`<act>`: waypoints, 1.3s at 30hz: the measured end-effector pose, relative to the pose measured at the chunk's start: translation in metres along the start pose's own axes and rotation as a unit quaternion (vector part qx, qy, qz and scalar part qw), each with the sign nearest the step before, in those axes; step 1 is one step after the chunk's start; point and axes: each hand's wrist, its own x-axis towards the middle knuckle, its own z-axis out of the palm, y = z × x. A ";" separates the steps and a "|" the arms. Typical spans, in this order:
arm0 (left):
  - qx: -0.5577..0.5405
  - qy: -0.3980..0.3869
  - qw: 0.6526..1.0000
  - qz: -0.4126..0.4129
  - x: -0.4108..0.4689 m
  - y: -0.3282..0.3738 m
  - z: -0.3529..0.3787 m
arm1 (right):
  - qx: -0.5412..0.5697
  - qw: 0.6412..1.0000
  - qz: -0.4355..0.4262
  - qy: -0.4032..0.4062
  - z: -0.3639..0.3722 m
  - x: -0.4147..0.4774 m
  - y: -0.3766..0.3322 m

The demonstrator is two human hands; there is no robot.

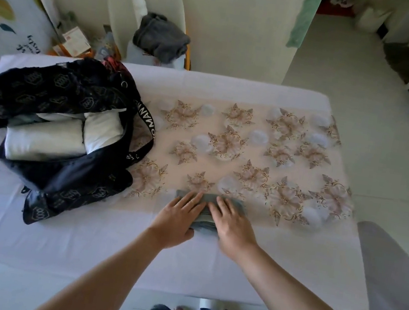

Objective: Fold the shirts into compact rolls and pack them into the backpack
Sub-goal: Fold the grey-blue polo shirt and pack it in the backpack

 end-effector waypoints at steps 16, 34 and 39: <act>-0.194 0.133 0.962 -0.136 -0.040 -0.126 -0.150 | -0.073 0.984 -0.147 0.071 -0.158 0.123 -0.113; -0.128 0.010 0.967 -0.220 -0.221 -0.354 -0.131 | -0.051 0.991 -0.101 0.076 -0.159 0.264 -0.342; -0.168 0.091 0.965 -0.177 -0.239 -0.348 -0.131 | 0.065 0.989 -0.118 -0.063 -0.180 0.272 -0.367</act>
